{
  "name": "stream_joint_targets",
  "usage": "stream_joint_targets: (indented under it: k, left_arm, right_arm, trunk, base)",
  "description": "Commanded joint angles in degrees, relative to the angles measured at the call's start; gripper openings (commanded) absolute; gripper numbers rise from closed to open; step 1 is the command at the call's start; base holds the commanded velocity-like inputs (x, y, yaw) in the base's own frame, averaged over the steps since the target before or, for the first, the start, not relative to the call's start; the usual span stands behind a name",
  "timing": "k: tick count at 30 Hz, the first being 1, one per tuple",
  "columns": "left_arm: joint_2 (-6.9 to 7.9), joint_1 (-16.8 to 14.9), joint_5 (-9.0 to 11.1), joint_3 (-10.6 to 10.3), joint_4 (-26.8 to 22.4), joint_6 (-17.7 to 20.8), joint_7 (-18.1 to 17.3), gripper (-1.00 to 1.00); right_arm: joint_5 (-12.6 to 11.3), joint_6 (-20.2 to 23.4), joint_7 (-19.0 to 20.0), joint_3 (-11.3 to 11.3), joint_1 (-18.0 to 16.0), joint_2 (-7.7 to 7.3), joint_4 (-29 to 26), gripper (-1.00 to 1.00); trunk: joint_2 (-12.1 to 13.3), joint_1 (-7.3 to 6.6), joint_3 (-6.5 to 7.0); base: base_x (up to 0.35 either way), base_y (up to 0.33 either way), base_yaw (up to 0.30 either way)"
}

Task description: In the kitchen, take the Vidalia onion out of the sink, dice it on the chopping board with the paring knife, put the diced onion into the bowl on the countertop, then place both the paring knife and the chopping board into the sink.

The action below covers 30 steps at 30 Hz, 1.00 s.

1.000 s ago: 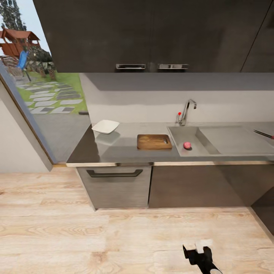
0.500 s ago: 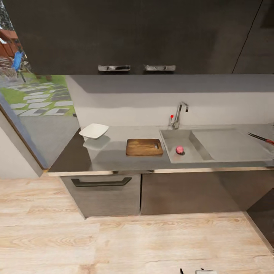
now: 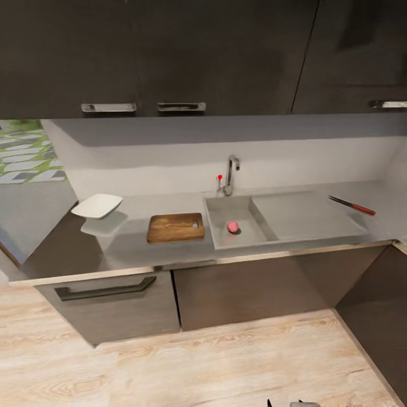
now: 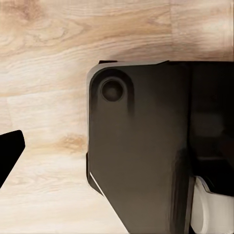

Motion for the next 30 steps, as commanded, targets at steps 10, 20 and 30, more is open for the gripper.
stream_joint_targets:
  k: [10, 20, 30]
  left_arm:
    - [-0.33, 0.0, -0.1, -0.1, 0.2, -0.1, 0.6, 1.0]
    - [-0.52, 0.0, -0.4, -0.2, 0.0, -0.1, 1.6, 1.0]
    - [-2.6, 0.0, -0.5, -0.2, -0.1, 0.0, 2.8, 1.0]
  right_arm:
    - [0.6, 1.0, -0.2, -0.4, -0.1, 0.0, 0.1, 1.0]
    - [0.6, 1.3, -0.2, -0.3, -0.1, 0.07, 0.1, 1.0]
    - [0.6, 1.4, -0.3, -0.4, -0.1, 0.09, 0.1, 1.0]
  trunk:
    - [-0.1, 0.03, 0.57]
    - [-0.1, 0.03, 1.06]
    - [-0.1, 0.03, 1.08]
  base:
    - [0.004, -0.337, -0.209]
    - [0.0, -0.259, -0.15]
    - [-0.006, -0.013, -0.006]
